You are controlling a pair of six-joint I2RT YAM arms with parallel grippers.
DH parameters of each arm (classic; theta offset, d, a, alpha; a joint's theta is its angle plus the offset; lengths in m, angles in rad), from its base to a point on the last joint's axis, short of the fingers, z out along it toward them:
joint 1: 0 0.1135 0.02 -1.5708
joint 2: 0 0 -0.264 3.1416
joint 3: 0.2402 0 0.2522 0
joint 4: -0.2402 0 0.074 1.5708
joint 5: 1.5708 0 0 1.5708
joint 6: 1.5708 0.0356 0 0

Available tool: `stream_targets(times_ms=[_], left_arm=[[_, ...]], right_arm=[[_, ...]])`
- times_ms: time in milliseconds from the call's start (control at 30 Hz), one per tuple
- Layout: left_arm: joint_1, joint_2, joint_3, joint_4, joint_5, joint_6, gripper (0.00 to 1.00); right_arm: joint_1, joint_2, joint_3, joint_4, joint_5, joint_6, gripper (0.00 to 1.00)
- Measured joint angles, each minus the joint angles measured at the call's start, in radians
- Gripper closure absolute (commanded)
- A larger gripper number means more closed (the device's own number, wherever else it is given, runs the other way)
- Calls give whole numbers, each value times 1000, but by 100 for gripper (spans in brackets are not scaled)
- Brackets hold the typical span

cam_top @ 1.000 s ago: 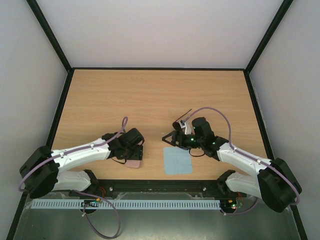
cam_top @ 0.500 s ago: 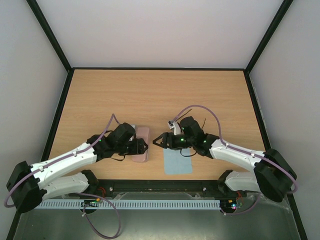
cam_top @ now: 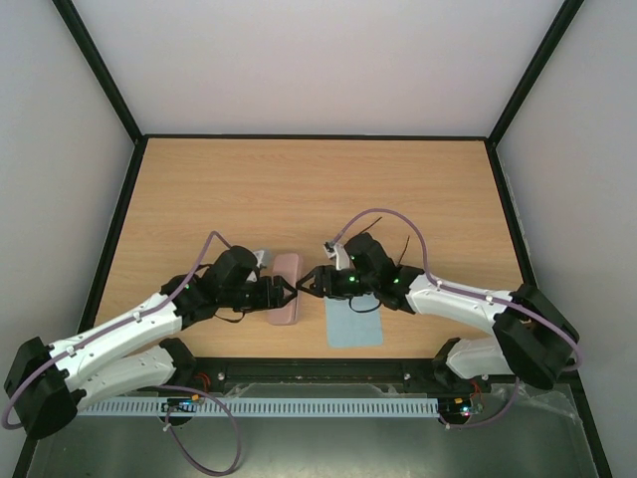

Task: Organize the sunglasses
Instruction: Open the sunglasses case.

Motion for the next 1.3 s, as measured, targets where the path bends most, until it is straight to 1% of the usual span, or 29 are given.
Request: stream_targets(times_ms=[200,733,1300], left_arm=[[10,-23,-9,-2,10,-6,38],[31,-44,-20,-7,21,-21,38],[44,-56,-20,-8,61,-19,38]], right_arm=[[3,19,2,30,2,11,49],[7,44,-1,63,18,11,50],[8,77,-19,63,42,3,50]])
